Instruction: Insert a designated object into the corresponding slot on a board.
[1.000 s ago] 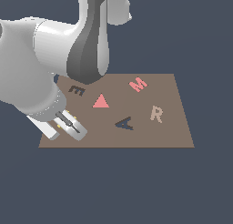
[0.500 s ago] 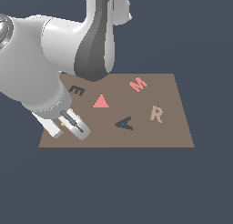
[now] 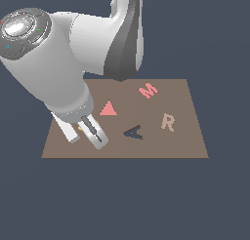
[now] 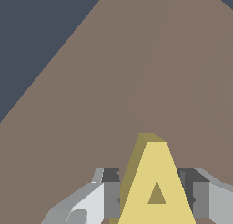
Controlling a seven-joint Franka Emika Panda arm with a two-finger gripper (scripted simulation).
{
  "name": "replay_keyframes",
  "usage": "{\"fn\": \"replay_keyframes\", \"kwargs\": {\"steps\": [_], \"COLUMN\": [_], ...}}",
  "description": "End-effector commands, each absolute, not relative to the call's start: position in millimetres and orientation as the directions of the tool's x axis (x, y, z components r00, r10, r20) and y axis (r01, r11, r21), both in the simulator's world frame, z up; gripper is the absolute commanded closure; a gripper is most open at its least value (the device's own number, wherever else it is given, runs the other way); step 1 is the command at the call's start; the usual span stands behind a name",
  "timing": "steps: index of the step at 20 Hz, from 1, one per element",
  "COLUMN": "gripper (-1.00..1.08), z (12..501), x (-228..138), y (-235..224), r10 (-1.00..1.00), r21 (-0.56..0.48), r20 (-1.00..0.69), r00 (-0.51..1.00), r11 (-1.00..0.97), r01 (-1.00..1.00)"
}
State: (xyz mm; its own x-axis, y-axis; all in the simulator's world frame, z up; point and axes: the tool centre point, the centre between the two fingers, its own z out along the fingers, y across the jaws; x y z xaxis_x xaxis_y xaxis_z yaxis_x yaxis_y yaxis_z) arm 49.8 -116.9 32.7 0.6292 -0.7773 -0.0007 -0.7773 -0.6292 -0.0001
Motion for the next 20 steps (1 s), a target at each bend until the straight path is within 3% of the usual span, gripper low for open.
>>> {"fn": "replay_keyframes", "kwargs": {"steps": [1, 20], "gripper": [1.08, 1.08], "z": [34, 39], "x": [48, 62], "y": [-102, 5], "r10": [-0.811, -0.978], "r21": [-0.001, -0.001], "r20": [-0.001, -0.002], "r00": [0.586, 0.209], "r11": [-0.586, -0.209], "r01": [-0.811, -0.978]}}
